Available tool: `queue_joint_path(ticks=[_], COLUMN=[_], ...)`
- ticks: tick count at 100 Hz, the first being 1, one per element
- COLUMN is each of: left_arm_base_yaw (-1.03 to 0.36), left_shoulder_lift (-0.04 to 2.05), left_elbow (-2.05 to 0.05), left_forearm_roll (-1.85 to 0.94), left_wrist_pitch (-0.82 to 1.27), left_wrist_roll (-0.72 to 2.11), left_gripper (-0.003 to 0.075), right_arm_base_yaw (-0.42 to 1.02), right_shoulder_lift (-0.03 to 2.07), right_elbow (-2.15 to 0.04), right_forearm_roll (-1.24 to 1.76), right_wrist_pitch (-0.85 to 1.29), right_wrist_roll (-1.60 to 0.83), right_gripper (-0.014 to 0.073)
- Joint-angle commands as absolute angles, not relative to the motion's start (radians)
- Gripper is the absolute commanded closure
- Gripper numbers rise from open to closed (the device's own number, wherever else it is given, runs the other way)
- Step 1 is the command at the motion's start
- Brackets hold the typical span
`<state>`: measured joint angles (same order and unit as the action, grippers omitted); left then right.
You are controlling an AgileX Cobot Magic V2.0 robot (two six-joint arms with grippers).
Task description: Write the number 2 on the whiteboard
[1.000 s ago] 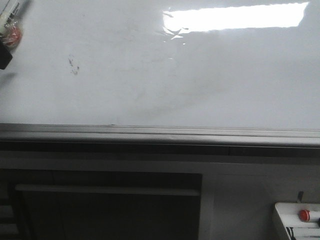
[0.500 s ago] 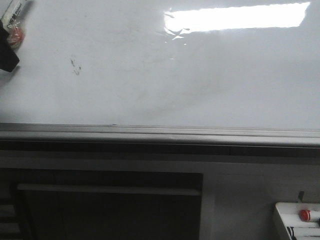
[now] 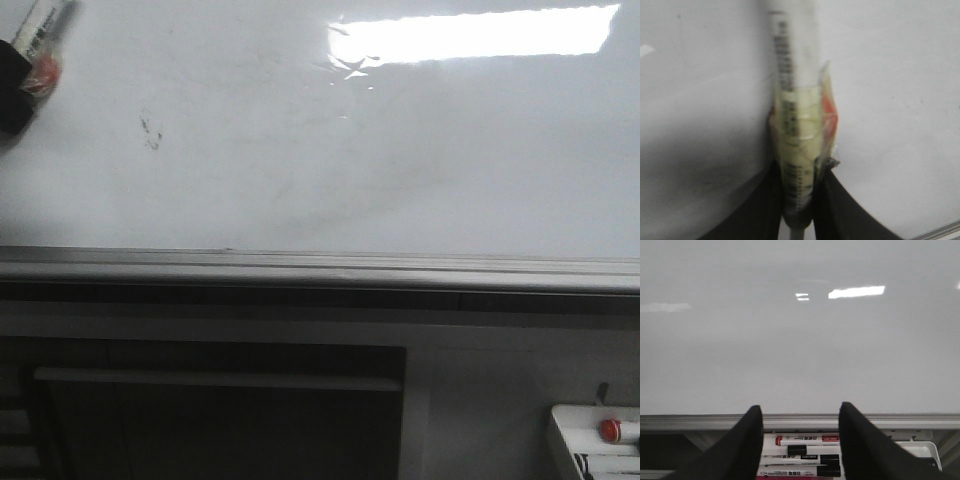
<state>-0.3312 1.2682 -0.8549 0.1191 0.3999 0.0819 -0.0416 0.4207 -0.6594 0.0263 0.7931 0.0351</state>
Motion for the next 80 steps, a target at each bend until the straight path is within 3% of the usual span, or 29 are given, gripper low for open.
queue_joint_path(ticks=[1, 20, 53, 80], left_arm_base_yaw=[-0.349, -0.351, -0.397, -0.533], left_shoulder_lift=[1.242, 1.161, 1.073, 1.083], left_elbow=[-0.888, -0.918, -1.033, -1.059], left_forearm_roll=[0.106, 0.105, -0.037, -0.264], left_wrist_pitch=[0.345, 0.498, 0.942, 1.029], left_wrist_roll=[0.082, 0.082, 0.353, 0.618], left_gripper=[0.0694, 0.0738, 0.0738, 0.0738], right_arm_base_yaw=[-0.046, -0.046, -0.046, 0.032], right_shoulder_lift=[0.437, 0.440, 0.617, 0.829], right_elbow=[-0.694, -0.694, -0.726, -0.873], right_forearm_roll=[0.030, 0.151, 0.530, 0.788], right_wrist_pitch=[0.727, 0.739, 0.881, 1.101], right_wrist_roll=[0.025, 0.000, -0.440, -0.798], right_gripper=[0.0284, 0.0284, 0.0284, 0.0284])
